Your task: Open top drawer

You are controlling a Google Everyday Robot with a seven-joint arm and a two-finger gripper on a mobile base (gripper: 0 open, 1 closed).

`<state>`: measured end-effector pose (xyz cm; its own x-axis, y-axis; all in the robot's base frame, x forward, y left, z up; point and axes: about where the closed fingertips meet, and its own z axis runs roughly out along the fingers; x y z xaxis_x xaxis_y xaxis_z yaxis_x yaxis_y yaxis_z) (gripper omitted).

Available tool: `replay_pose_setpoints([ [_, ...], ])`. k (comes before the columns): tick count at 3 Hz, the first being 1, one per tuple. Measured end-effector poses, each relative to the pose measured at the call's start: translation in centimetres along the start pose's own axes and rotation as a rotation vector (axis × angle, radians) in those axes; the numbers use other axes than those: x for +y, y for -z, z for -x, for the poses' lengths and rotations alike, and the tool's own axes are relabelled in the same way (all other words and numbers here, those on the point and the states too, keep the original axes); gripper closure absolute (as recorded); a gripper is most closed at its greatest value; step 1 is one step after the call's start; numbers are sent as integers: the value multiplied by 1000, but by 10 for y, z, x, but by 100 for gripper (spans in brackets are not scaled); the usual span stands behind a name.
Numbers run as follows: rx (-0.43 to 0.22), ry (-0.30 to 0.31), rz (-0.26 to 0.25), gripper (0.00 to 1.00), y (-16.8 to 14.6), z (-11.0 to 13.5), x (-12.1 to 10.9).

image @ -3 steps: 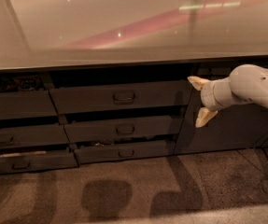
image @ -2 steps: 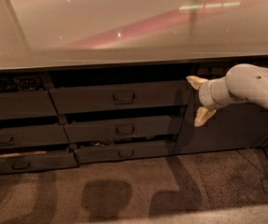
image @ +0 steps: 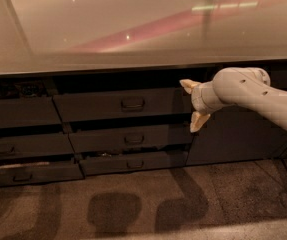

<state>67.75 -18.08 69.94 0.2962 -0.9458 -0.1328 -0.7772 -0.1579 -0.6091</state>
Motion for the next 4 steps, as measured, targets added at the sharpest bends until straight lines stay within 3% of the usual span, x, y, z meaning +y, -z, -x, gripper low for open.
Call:
replay_pose_setpoints([
  [1,-34,-21,99,0,-18,0,-8],
  [2,-67,-56,231,0,-31,-5,-23],
  [3,-65,-55,233,0,-32,-5,-22],
  [4,-87,-56,231,0,-59,-43,-17],
])
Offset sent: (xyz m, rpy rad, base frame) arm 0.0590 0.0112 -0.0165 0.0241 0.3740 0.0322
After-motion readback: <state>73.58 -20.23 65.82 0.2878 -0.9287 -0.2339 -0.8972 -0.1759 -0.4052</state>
